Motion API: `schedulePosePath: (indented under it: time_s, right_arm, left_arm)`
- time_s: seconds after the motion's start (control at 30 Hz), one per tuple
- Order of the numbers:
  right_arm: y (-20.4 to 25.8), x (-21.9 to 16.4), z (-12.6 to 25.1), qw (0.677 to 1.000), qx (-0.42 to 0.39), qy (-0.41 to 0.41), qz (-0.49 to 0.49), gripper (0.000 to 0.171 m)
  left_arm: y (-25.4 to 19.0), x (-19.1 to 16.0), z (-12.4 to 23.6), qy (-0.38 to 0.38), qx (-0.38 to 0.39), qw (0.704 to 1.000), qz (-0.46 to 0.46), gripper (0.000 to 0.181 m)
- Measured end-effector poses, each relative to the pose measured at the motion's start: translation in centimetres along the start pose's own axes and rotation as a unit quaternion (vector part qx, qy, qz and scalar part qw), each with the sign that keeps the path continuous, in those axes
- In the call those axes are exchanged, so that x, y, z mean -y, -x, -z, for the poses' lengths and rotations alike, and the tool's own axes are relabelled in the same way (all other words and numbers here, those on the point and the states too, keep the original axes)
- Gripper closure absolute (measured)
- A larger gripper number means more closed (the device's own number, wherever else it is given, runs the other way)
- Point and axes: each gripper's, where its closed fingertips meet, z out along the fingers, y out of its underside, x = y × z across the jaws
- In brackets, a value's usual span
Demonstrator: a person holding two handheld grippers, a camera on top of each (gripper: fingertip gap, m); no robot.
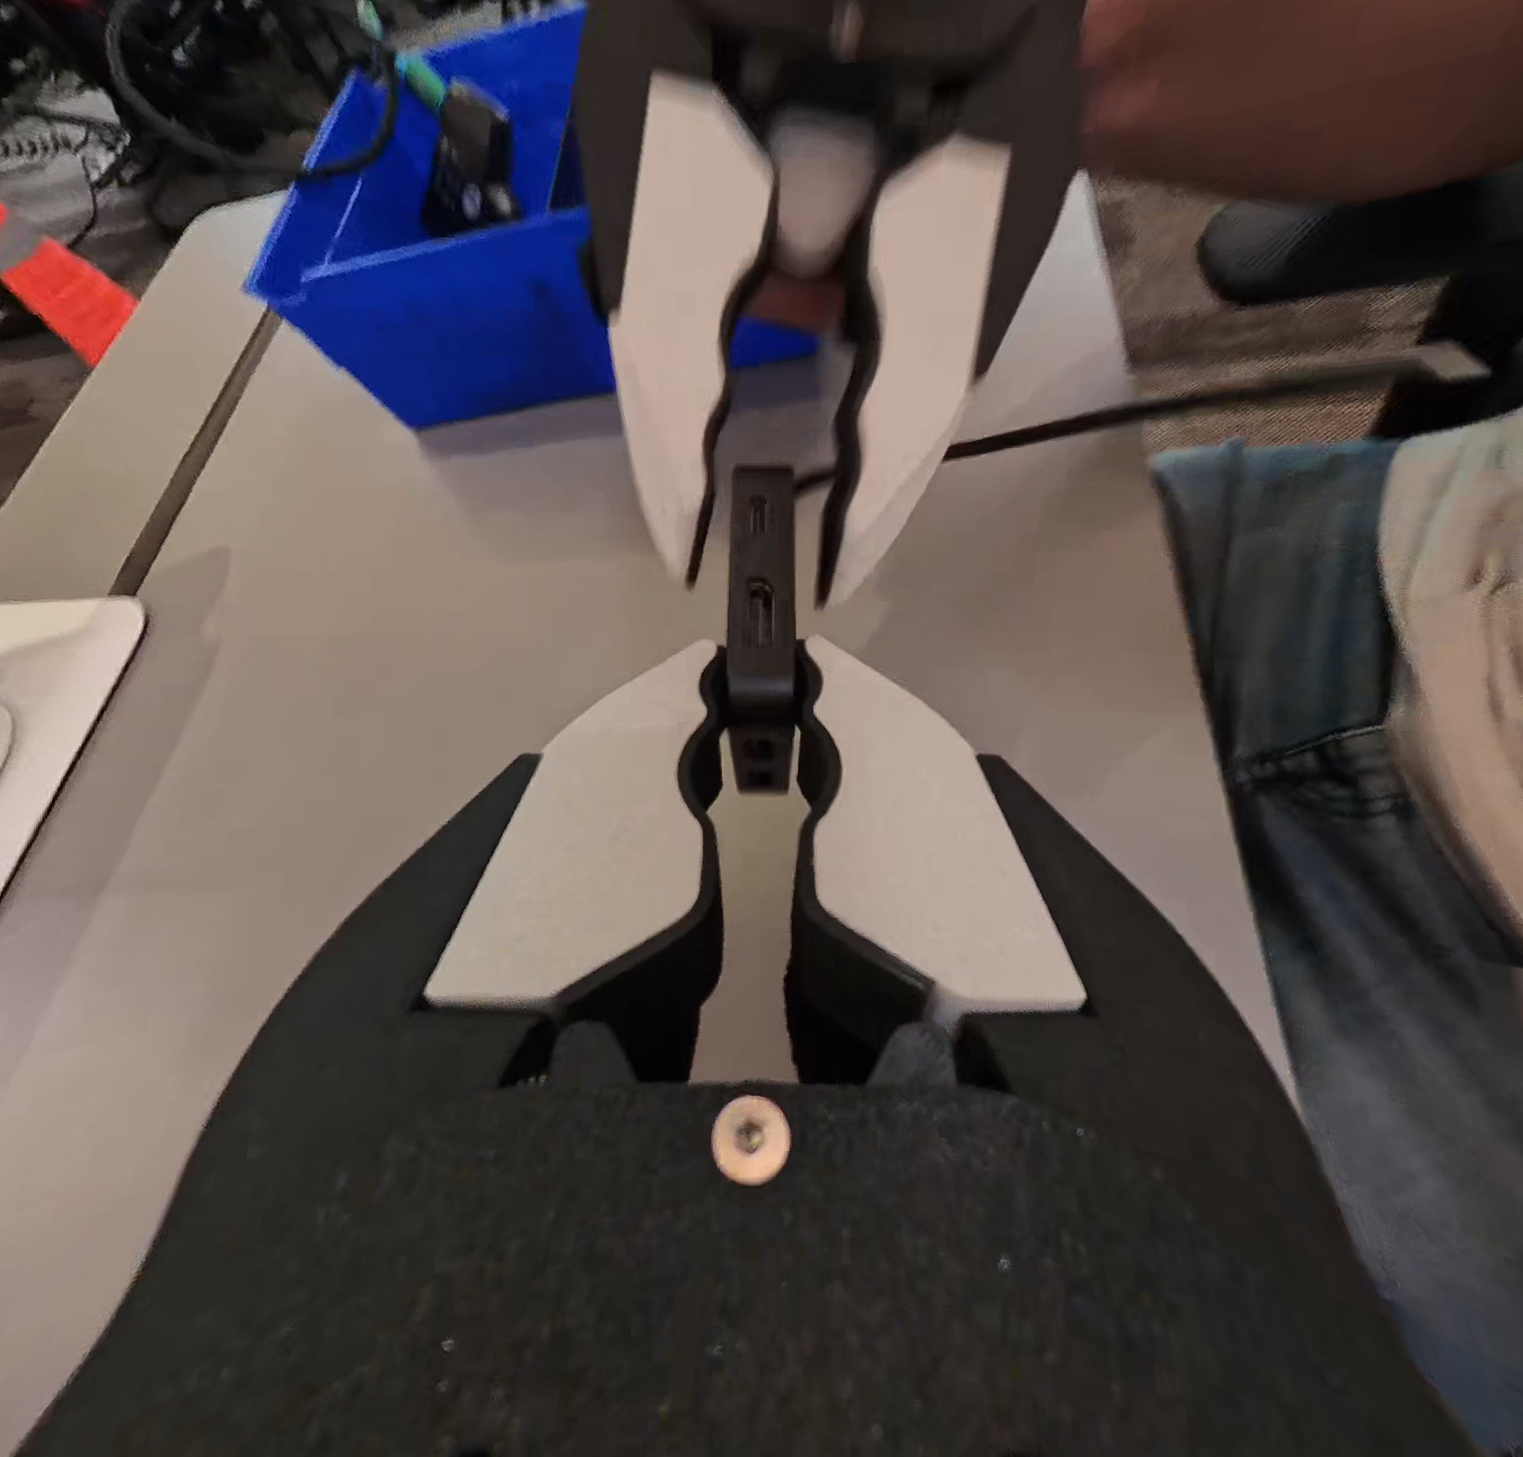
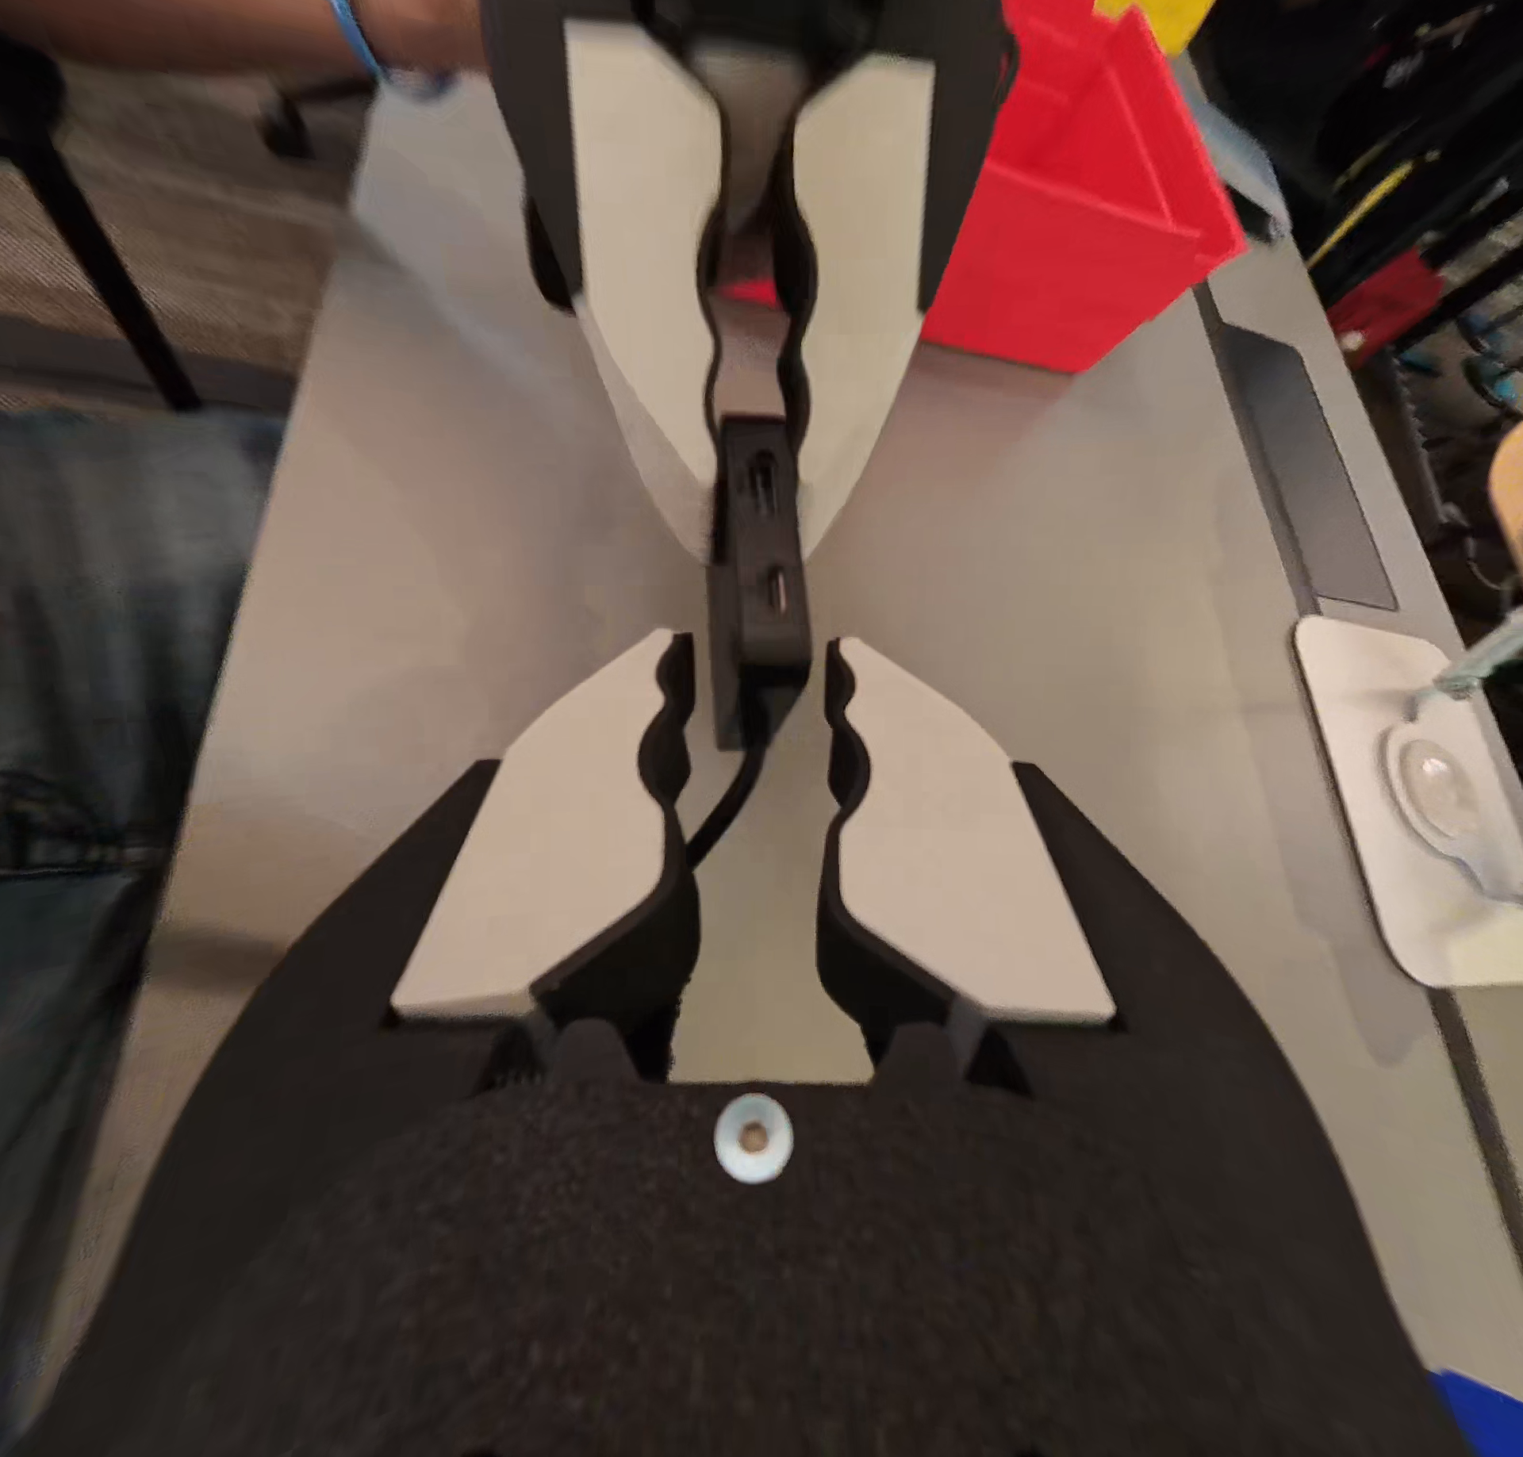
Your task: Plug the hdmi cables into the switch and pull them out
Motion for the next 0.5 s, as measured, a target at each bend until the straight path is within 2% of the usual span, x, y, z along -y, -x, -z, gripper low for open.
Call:
schedulePosePath:
  time_s: [0.13, 0.23, 0.37, 0.5]
  right_arm:
    - [0.4, 0.3, -1.2, 0.998, -0.031, -0.009, 0.046, 0.147]
    - [0.9, 1.1, -0.6, 0.998, 0.007, -0.06, 0.016, 0.152]
    - [0.1, 0.1, -0.2, 0.998, -0.003, -0.057, 0.017, 0.156]
    - [0.3, 0.7, 0.3, 0.996, 0.005, -0.086, 0.008, 0.157]
  left_arm:
    - [-0.2, 0.4, -0.7, 0.035, 0.031, 0.997, -0.055, 0.168]
    - [-0.6, 1.3, -0.2, -0.003, 0.033, 0.998, -0.055, 0.168]
    - [-0.3, 1.9, 0.5, -0.025, 0.053, 0.996, -0.073, 0.168]
    - [-0.5, 2.6, 0.7, -0.06, 0.048, 0.994, -0.078, 0.168]
